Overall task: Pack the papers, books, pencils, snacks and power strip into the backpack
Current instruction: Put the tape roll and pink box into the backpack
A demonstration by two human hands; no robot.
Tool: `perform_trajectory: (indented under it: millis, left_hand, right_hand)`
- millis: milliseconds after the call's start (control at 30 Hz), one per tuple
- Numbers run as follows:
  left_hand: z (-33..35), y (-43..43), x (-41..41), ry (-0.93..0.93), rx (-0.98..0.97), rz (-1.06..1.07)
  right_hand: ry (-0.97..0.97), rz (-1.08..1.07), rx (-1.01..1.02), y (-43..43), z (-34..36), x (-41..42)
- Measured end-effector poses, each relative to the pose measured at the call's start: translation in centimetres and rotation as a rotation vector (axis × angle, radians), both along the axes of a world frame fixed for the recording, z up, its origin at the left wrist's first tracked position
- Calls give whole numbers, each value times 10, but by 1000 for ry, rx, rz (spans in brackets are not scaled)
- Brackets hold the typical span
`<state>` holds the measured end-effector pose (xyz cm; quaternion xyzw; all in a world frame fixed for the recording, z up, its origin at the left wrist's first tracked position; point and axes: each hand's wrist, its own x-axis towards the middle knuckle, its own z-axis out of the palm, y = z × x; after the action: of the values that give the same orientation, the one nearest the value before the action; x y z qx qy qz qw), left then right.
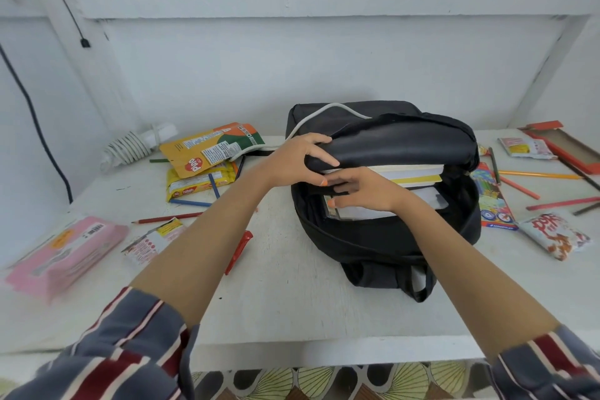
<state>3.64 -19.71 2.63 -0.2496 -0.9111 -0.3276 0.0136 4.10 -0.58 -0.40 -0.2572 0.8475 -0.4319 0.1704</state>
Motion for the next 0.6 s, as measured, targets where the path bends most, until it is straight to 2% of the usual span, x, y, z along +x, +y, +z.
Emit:
perform_trajectory:
  millis: [167,400,600]
  left_hand:
    - [-6,-19,22,58,192,152]
    - [-12,-88,68,94,119,323]
    - [-22,-183,122,55,180,541]
  right_hand:
    - [34,-15,-39,-16,5,17]
    - [93,10,-83,-77,8,39]
    - [47,81,-87,-167,2,55]
